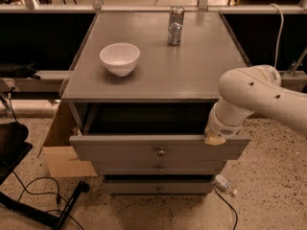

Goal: Open top drawer

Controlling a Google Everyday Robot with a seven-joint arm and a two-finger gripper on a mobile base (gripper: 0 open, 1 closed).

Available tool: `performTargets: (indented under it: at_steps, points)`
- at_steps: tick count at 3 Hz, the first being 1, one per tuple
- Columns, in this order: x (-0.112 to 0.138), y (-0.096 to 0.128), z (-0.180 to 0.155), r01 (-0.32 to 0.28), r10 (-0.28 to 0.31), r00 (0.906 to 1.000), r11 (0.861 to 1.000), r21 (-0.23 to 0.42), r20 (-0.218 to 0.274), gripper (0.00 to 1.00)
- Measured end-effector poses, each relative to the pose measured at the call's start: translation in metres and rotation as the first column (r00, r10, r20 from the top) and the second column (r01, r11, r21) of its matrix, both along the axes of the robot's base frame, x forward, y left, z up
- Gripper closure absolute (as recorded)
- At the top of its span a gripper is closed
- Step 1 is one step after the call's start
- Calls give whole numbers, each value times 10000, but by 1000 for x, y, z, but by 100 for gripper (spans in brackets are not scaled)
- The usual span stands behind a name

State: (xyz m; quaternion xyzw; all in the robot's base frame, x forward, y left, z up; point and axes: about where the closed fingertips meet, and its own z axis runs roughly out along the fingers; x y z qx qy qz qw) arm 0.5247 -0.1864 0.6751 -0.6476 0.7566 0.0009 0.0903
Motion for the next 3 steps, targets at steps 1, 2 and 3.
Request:
performTargets:
  at_steps: [1,2,3]
  points:
    - [-9,-4,2,-27,25,9998,10000,-75,-201,100]
    - [-24,-9,4,-78,71,9988,9999,-150,-493,100]
    - [-24,-9,5,-78,71,9988,9999,-150,-493,100]
